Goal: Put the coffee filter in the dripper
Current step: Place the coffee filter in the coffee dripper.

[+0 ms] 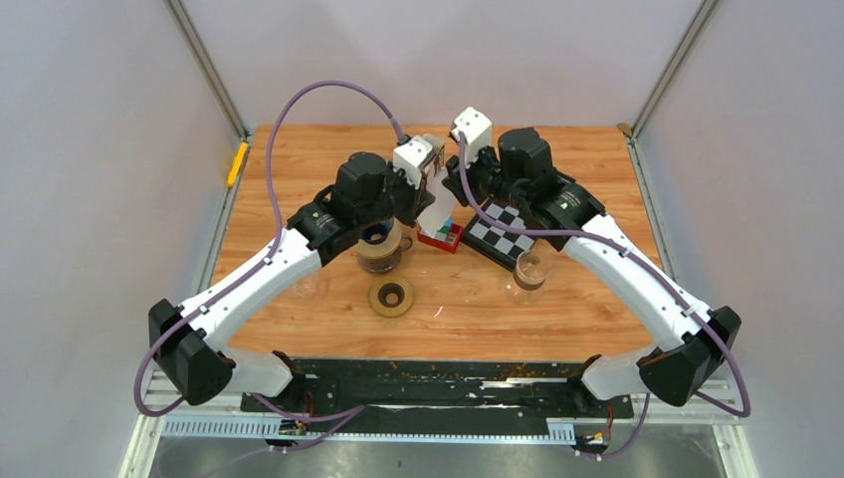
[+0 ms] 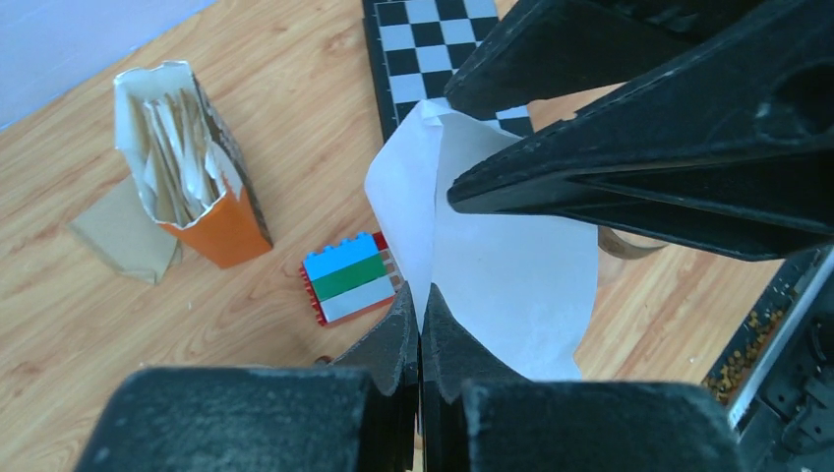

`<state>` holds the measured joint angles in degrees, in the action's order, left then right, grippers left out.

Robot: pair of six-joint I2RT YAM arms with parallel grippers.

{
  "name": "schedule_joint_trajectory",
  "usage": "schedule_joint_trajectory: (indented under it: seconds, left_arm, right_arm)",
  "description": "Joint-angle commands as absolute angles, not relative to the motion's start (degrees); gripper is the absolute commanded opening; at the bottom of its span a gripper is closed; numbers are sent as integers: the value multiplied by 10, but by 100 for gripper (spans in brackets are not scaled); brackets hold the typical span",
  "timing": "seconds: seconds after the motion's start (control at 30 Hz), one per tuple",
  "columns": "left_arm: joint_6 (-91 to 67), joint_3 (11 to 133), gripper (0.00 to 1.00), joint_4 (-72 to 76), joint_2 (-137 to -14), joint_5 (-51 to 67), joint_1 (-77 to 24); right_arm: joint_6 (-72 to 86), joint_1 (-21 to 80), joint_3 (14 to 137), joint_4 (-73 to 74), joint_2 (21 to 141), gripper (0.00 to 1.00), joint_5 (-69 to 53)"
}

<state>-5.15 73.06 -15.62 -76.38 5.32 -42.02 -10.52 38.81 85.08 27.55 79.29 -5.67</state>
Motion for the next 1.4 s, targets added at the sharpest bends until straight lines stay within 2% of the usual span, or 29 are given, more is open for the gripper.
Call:
schedule_joint_trajectory:
  seconds: [0.0, 0.17, 0.3, 0.6, 0.63, 0.67, 0.7, 0.73, 0.77, 0.9, 0.97, 1.07, 1.2, 1.37]
  left_arm:
    - [-25, 741, 0, -158, -765, 102, -424]
    - [-30, 747, 0, -154, -763, 78, -424]
    - [-38, 752, 0, -150, -765, 44, -424]
    - [-40, 760, 7, -150, -769, 2, -424]
    - [-29, 763, 6, -156, -769, 2, -424]
    - [-15, 767, 5, -167, -768, 1, -423]
    - [5, 777, 3, -182, -769, 1, -423]
    - [31, 786, 1, -205, -770, 3, -422]
    - [58, 796, 0, -228, -771, 8, -420]
    - [127, 817, 0, -309, -766, 64, -383]
    - [161, 833, 0, -359, -768, 110, -351]
    - [244, 880, 0, -463, -788, 157, -318]
    - [336, 956, 0, -604, -833, 166, -292]
    - [439, 1013, 0, -718, -878, 156, -278]
  right_arm:
    - [-110, 386, 840, 259, 769, 31, -84]
    - [-98, 386, 836, 259, 768, 18, -82]
    - [-65, 386, 838, 258, 772, 0, -67]
    - [-9, 386, 853, 260, 796, 0, -76]
    - [-9, 386, 854, 260, 797, 2, -78]
    - [-10, 386, 854, 260, 798, 8, -83]
    - [-12, 386, 854, 260, 797, 18, -87]
    - [-15, 387, 853, 260, 796, 31, -93]
    - [-19, 386, 852, 259, 794, 39, -100]
    - [-45, 381, 840, 256, 776, 63, -142]
    - [-55, 372, 830, 253, 761, 72, -173]
    - [-74, 358, 821, 253, 744, 76, -223]
    - [-93, 340, 809, 252, 726, 77, -285]
    - [-117, 333, 800, 257, 716, 77, -300]
